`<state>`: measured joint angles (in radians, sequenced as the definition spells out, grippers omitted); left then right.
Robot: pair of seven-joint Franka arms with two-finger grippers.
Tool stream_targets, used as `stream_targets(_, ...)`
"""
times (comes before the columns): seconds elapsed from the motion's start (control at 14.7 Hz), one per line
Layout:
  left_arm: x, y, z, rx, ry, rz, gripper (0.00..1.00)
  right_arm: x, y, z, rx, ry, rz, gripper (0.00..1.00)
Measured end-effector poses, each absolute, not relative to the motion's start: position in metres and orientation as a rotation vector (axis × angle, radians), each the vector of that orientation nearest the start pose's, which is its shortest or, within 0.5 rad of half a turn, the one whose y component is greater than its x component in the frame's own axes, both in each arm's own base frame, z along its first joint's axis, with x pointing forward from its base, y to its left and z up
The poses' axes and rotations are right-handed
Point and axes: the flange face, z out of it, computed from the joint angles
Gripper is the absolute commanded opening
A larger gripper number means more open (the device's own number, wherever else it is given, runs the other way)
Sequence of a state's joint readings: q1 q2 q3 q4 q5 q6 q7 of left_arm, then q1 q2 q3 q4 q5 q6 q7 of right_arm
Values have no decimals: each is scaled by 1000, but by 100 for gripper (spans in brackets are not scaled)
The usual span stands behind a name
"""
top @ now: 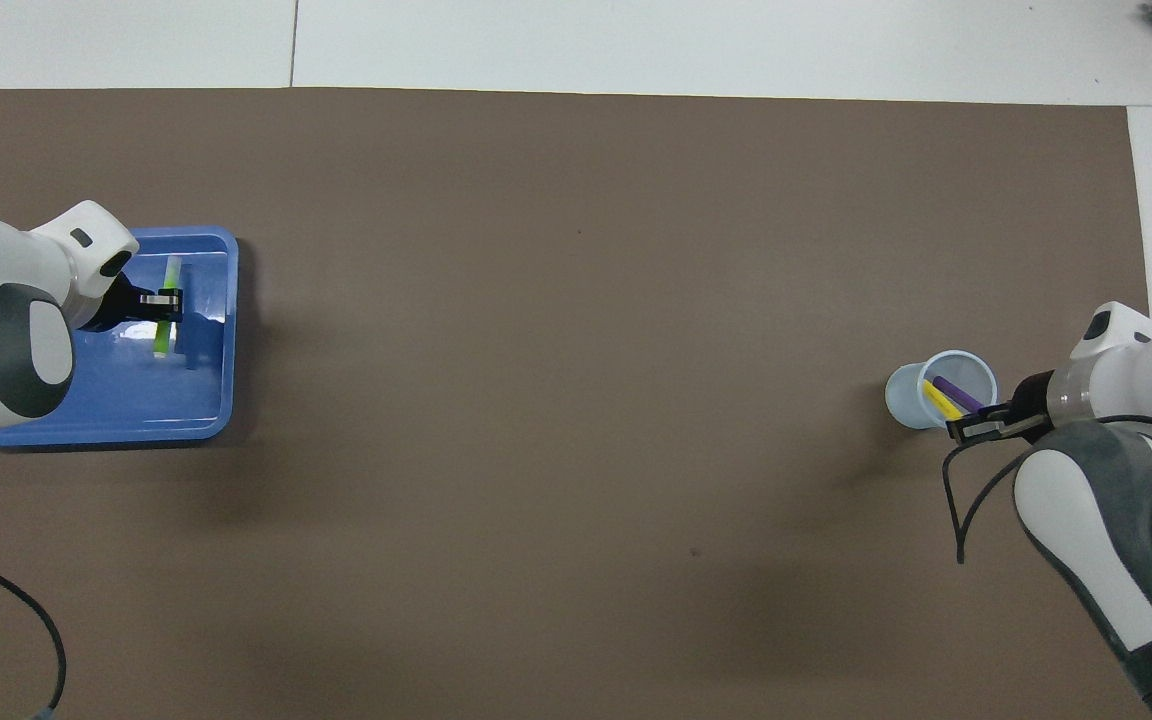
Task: Right arm passes pens to left for tray arrangement
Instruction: 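Lower the green pen into the blue tray with the left gripper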
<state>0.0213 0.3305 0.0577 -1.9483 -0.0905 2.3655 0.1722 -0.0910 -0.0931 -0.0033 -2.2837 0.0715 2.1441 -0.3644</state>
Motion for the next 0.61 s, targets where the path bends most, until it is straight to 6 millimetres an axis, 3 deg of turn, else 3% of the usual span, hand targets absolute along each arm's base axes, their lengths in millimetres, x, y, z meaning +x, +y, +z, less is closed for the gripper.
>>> stream_targets(0.14,621,46,319,-3174,56,-149,57,494,-44,388,-3053,-352,49,3)
stream_targets(0.2,621,46,320,-3174,56,-149,57,494,-44,389,-3053,-352,48,0)
stream_targets(0.61,621,46,320,-3173,56,-151,57,495,-45,389,-3053,-348,46,0)
